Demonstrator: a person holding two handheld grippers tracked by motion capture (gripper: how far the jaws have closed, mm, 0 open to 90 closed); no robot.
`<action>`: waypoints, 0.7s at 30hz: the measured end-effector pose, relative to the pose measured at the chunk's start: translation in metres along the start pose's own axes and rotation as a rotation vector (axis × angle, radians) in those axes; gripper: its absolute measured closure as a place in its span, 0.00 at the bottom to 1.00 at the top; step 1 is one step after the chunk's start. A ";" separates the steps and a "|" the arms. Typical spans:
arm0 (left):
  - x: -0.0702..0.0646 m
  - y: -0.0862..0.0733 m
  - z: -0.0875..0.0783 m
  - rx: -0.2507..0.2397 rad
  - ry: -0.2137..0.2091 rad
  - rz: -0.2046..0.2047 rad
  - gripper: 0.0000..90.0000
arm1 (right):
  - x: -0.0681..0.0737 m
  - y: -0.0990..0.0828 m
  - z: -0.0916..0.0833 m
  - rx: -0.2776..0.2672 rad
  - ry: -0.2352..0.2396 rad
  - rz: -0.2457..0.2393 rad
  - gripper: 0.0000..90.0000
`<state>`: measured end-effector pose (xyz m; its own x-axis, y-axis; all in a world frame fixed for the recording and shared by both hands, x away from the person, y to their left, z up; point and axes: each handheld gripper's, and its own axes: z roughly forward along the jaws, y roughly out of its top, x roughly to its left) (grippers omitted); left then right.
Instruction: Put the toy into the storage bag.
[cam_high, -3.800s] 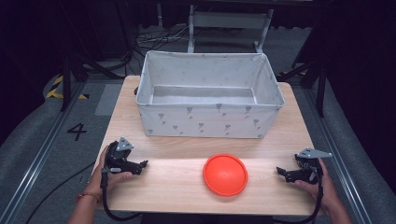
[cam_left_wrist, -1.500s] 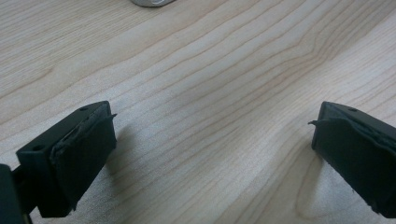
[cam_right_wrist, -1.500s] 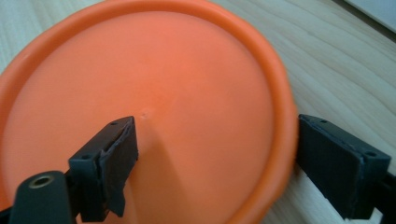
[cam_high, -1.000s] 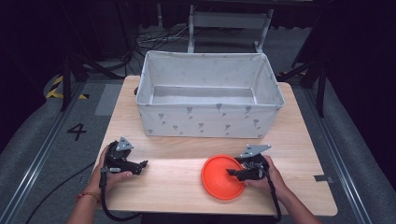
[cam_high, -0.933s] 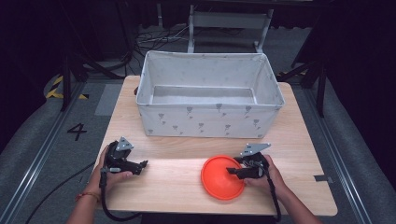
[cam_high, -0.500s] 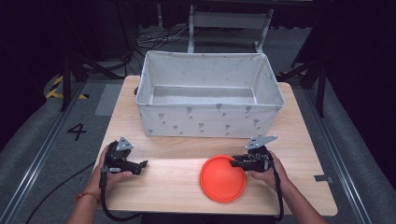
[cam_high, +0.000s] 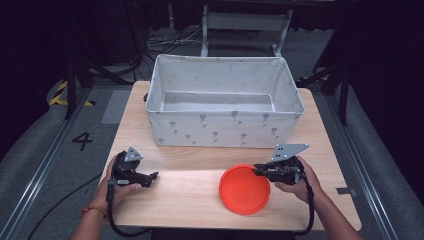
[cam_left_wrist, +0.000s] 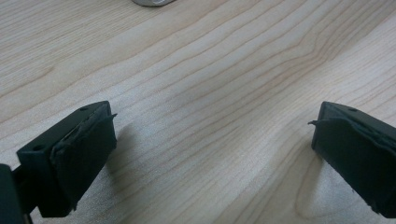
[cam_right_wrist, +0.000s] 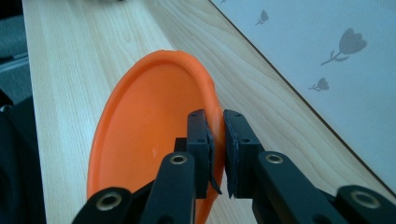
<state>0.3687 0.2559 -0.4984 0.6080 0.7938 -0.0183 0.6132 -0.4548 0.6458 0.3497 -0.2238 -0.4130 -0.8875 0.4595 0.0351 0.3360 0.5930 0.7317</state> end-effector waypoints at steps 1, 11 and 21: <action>0.000 0.000 0.000 0.000 0.000 0.000 0.00 | 0.000 0.001 -0.001 0.004 0.001 -0.009 0.91; 0.000 0.000 0.000 0.000 0.000 0.000 0.00 | 0.009 0.017 -0.023 0.032 -0.029 -0.086 0.91; 0.000 0.000 0.000 0.000 0.000 -0.001 0.00 | 0.005 0.024 -0.051 0.033 -0.097 -0.104 0.91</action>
<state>0.3686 0.2559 -0.4984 0.6074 0.7941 -0.0188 0.6139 -0.4543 0.6455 0.3374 -0.2410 -0.3610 -0.8841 0.4550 -0.1065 0.2554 0.6615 0.7051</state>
